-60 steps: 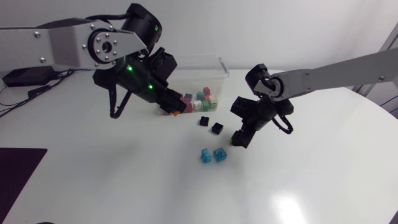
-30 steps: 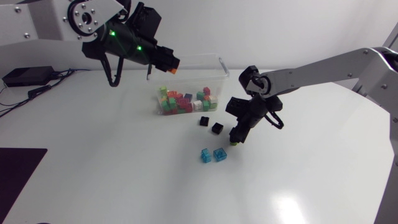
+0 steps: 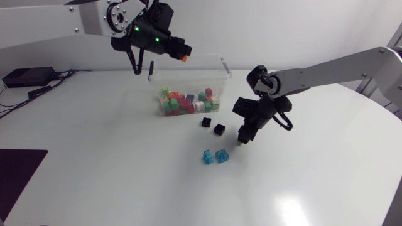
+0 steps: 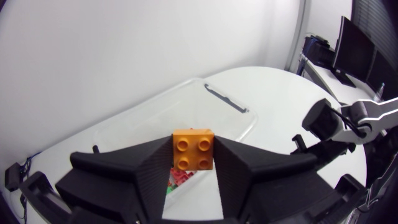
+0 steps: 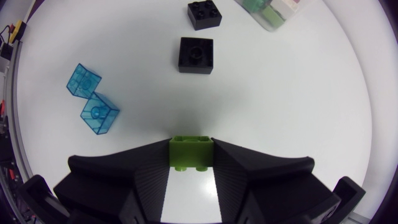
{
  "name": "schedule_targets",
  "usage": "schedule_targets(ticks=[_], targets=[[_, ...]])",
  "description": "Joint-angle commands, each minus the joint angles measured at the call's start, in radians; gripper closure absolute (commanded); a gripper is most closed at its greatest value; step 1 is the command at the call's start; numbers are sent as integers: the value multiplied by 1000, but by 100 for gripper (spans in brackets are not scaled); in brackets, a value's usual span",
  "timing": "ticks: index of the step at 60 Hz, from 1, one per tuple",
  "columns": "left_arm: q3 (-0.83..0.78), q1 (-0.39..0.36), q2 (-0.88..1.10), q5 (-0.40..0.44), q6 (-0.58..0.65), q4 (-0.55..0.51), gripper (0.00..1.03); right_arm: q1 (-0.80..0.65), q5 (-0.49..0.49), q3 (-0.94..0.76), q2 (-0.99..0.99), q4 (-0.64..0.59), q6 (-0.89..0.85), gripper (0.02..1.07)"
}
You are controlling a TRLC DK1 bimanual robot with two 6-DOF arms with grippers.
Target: Place the duplo bricks in the container
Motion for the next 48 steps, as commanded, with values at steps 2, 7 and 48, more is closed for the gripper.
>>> schedule_targets(ticks=[2,7,48], targets=[[102,25,61,5,-36,-20,70,4,5,-49,-74,-24,-17,74],[143,36,94,5,-40,-29,64,16,3,-66,-117,-33,-14,74],[-146,61,-158,-38,26,-15,5,99,-56,147,-280,-46,169,73]])
